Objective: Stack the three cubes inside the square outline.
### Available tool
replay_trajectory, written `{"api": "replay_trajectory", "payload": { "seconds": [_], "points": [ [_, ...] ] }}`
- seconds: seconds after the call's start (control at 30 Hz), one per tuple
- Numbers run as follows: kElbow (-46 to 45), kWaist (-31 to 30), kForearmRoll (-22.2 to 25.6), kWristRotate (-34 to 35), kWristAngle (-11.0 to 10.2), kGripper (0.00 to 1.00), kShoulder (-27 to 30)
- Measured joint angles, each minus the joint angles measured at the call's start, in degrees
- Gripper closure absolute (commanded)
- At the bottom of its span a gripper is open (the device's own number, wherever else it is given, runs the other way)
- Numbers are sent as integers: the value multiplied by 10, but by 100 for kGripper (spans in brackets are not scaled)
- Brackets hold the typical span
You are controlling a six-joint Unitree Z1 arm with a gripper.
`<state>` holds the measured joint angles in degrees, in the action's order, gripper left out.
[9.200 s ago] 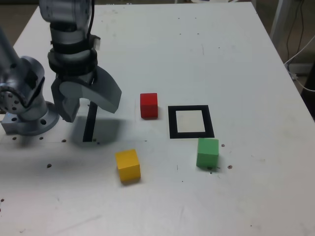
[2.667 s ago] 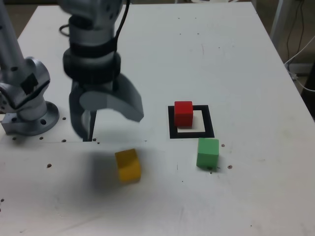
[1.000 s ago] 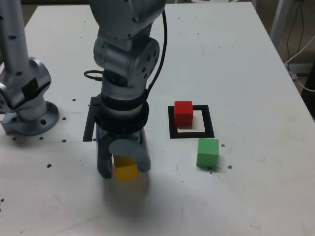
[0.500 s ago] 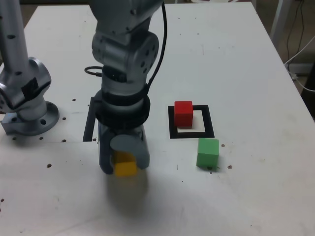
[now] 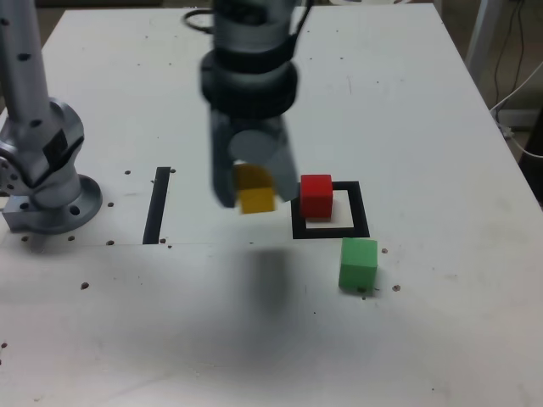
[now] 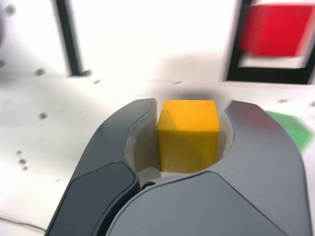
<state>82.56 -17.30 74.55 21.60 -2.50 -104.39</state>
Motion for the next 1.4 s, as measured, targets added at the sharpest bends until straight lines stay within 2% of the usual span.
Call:
{"api": "replay_trajectory", "payload": {
  "seconds": [0.17,0.47,1.2,1.4],
  "points": [
    [23,54,-4,-94,0,95,-24],
    [40,112,-11,-148,3,96,-53],
    [63,127,-24,-150,1,95,-90],
    [63,130,-26,-150,2,89,-92]
  ]
}}
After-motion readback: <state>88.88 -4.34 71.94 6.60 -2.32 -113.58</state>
